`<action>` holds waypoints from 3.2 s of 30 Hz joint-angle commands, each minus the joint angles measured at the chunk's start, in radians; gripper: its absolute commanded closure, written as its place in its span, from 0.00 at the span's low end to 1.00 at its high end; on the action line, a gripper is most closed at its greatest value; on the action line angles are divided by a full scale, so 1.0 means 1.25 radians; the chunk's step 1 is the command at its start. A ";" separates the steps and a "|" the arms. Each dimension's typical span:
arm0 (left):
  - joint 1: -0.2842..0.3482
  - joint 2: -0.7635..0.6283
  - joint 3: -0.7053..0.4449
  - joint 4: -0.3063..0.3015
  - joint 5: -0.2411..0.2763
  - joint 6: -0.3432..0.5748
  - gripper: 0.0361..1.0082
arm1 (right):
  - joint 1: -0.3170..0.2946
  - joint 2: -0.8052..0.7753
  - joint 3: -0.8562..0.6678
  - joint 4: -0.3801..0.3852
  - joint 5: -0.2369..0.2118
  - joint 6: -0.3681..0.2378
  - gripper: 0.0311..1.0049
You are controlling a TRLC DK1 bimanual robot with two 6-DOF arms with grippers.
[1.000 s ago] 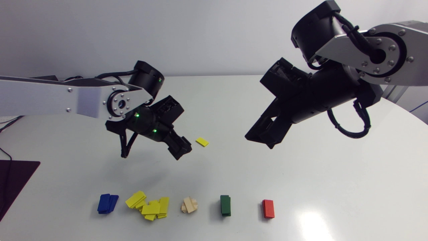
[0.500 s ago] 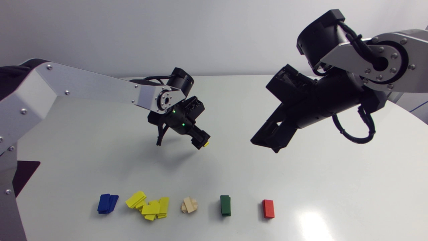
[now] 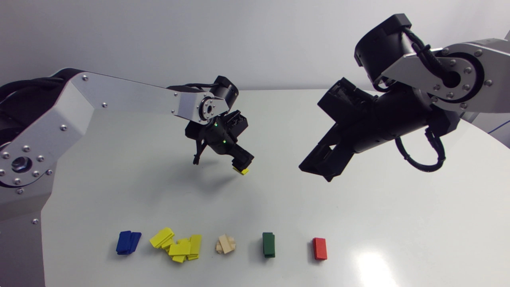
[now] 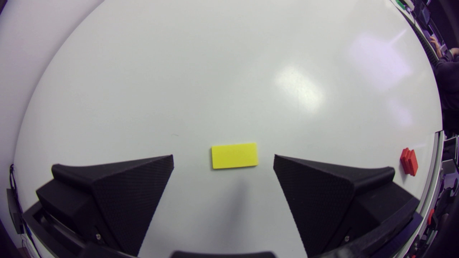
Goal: Take domino bricks one by one from the mixed stack on the table and place each onto the existing stack of the same color.
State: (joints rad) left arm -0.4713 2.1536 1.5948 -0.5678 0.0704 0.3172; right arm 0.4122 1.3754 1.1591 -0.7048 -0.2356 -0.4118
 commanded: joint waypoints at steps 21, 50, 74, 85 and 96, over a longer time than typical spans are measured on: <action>-0.035 0.160 0.272 -0.270 -0.049 -0.056 0.04 | -0.014 -0.011 -0.051 0.008 -0.004 -0.012 0.04; -0.040 0.242 0.374 -0.348 -0.076 -0.109 0.05 | -0.024 -0.017 -0.054 0.007 -0.005 -0.020 0.04; -0.050 0.265 0.392 -0.368 -0.076 -0.108 0.27 | -0.025 -0.017 -0.062 0.007 -0.005 -0.020 0.04; -0.052 0.275 0.398 -0.380 -0.076 -0.109 0.37 | -0.027 -0.022 -0.067 0.008 -0.007 -0.020 0.04; -0.055 0.270 0.387 -0.380 -0.073 -0.108 0.65 | -0.028 -0.023 -0.072 0.010 -0.007 -0.023 0.04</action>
State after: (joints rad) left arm -0.5335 2.4596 2.0678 -1.0252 -0.0158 0.2077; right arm 0.3851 1.3617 1.1057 -0.6998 -0.2382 -0.4198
